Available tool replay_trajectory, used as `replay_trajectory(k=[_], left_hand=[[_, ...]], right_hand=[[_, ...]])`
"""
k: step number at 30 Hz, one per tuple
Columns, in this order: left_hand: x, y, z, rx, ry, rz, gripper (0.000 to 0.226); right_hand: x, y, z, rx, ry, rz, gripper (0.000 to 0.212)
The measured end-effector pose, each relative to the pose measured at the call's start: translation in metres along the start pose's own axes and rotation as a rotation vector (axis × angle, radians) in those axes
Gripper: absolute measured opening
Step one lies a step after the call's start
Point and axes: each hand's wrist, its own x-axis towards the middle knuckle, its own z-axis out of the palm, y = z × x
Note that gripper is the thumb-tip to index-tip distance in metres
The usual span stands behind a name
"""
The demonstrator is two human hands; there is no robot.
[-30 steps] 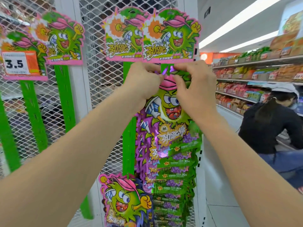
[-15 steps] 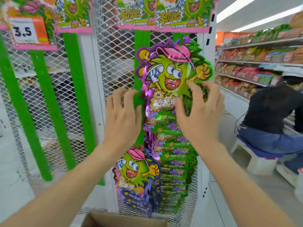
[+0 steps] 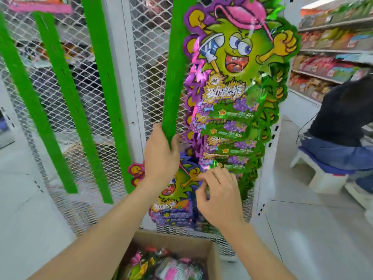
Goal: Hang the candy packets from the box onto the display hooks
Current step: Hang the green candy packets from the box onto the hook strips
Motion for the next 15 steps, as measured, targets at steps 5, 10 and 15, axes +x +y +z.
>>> replay_trajectory(k=[5, 10, 15], left_hand=[[0.001, -0.023, -0.009, 0.043, 0.014, -0.018, 0.032], [0.005, -0.037, -0.017, 0.106, -0.036, 0.078, 0.041], [-0.001, -0.052, -0.02, 0.286, 0.025, 0.148, 0.055]], right_hand=[[0.0, -0.013, 0.011, 0.019, 0.002, 0.036, 0.018], [-0.007, -0.016, 0.019, 0.074, -0.037, 0.092, 0.016], [-0.034, -0.013, 0.027, 0.12, -0.231, 0.187, 0.021]])
